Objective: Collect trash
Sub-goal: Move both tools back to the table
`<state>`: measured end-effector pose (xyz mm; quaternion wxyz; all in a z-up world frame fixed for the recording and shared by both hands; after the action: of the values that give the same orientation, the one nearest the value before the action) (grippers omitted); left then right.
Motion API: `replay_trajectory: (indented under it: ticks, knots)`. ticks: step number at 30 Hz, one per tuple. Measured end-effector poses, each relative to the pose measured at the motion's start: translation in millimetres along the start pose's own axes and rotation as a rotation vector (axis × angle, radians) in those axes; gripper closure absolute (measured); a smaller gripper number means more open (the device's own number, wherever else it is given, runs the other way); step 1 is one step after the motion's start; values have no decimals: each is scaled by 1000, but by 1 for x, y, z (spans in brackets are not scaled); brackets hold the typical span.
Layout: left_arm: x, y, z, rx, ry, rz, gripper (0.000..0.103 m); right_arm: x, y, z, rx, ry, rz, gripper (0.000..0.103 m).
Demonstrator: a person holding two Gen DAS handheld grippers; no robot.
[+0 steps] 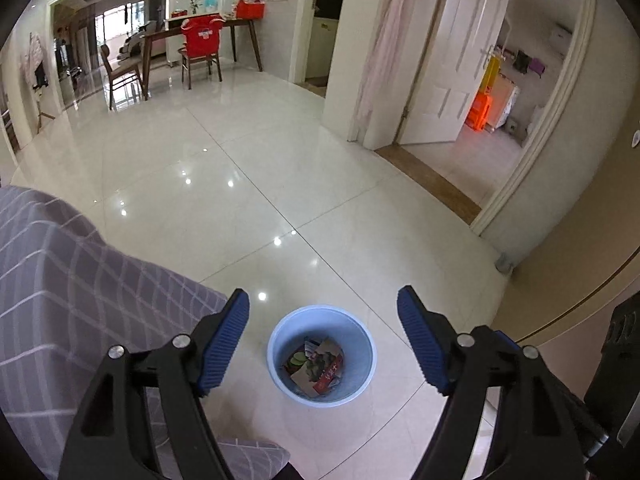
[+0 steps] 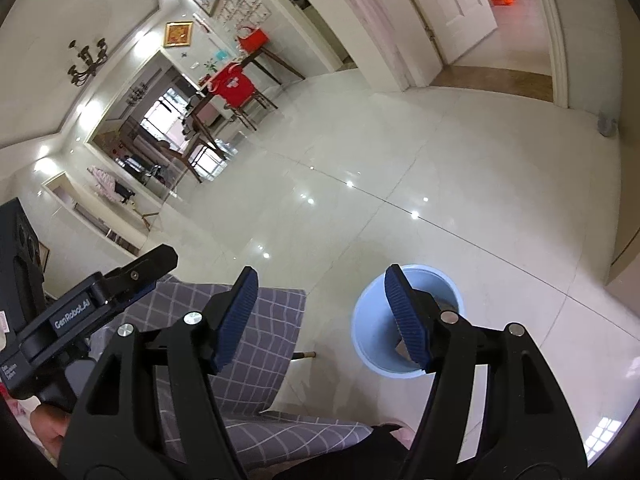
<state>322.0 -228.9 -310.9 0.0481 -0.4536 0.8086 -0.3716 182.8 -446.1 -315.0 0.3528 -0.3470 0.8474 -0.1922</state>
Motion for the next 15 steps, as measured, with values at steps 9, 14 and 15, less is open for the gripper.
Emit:
replay_trajectory:
  ticks: [9,14,15]
  knots:
    - [-51,6,-105,100,-98,-75,27,-89,11,-31,19,-105,-140,37]
    - [-103,16,-176,178,-190,-155,24,-177,37,-41,-4,-203,-278,36]
    - [-118,20,-193,197,-212,-181,24,-192,44,-43,-11,-220,-299,35]
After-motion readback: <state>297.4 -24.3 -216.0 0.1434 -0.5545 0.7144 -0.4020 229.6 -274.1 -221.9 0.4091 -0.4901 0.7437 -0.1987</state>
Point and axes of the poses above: each gripper's, at about its wrist camera, not at the fingertips, and z roughly the way its jaws point, x to its right, y to its underside, the point moved 4 cm from there along z, roughly the way its jaws point, and after that the axes turned 10 degrees about y, right-handed, at the moved point
